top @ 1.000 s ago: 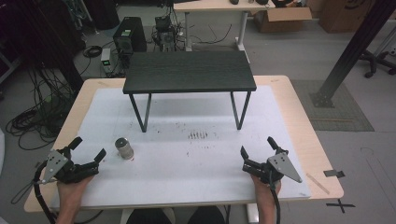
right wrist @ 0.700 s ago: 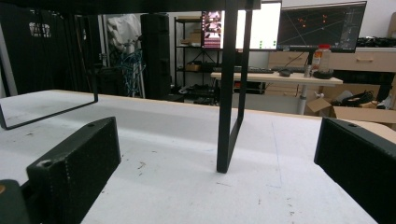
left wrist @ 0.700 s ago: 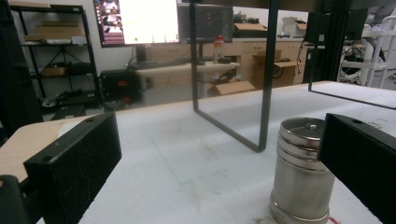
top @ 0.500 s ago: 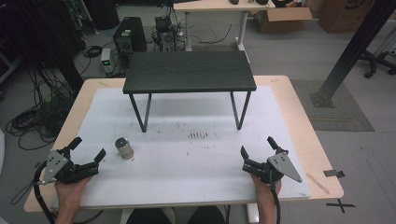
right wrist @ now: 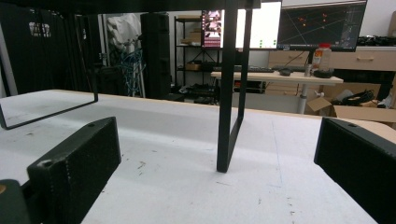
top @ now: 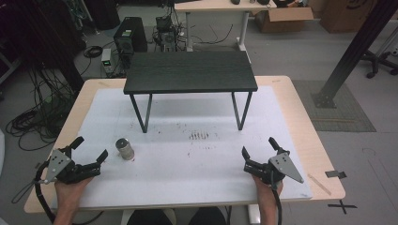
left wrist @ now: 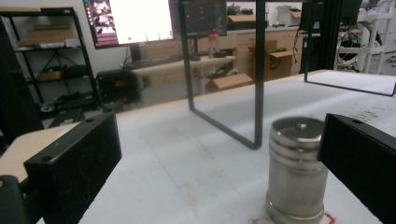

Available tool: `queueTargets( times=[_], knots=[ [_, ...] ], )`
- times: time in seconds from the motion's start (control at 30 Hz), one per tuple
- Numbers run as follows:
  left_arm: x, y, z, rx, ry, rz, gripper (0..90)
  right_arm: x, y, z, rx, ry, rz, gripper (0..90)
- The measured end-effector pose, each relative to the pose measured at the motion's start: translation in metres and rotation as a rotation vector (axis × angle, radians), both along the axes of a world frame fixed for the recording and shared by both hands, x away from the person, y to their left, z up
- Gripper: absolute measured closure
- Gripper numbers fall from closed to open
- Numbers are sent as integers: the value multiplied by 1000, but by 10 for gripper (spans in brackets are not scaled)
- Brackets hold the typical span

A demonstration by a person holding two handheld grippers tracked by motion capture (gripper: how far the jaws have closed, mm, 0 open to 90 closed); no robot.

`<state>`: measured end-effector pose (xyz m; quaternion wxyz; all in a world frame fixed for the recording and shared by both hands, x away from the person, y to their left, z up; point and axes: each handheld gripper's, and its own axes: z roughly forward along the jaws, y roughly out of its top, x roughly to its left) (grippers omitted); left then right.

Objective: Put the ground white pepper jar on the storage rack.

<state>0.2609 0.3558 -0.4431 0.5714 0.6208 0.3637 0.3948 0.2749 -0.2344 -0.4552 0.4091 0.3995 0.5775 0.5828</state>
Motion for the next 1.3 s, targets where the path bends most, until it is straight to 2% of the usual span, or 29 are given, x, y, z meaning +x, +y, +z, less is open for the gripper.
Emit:
queueTargets(
  times=[0.03, 0.23, 0.37, 0.4, 0.47, 0.53, 0.8, 1.1, 1.3],
  knots=[
    [-1, 3, 8, -8, -15, -6, 2, 0, 0, 0, 0, -1, 0, 1],
    [-3, 14, 29, -10, -28, -72, 3, 0, 0, 0, 0, -1, 0, 1],
    [-3, 20, 42, 38, -5, -128, 4, 0, 0, 0, 0, 0, 0, 0],
    [-3, 20, 42, 38, -5, -128, 4, 0, 0, 0, 0, 0, 0, 0],
    [-2, 23, 49, 51, 19, -178, 4, 0, 0, 0, 0, 0, 0, 1],
    [-2, 25, 52, 63, 21, -182, 6, 0, 0, 0, 0, 0, 0, 1],
    [1, 26, 56, 62, 55, -252, 6, 0, 0, 0, 0, 1, 0, 1],
    [11, 15, 51, 113, 147, -363, 6, 0, 0, 0, 0, -1, 0, 1],
    [15, 8, 47, 131, 177, -384, 6, 0, 0, 0, 0, -1, 0, 1]
  ],
)
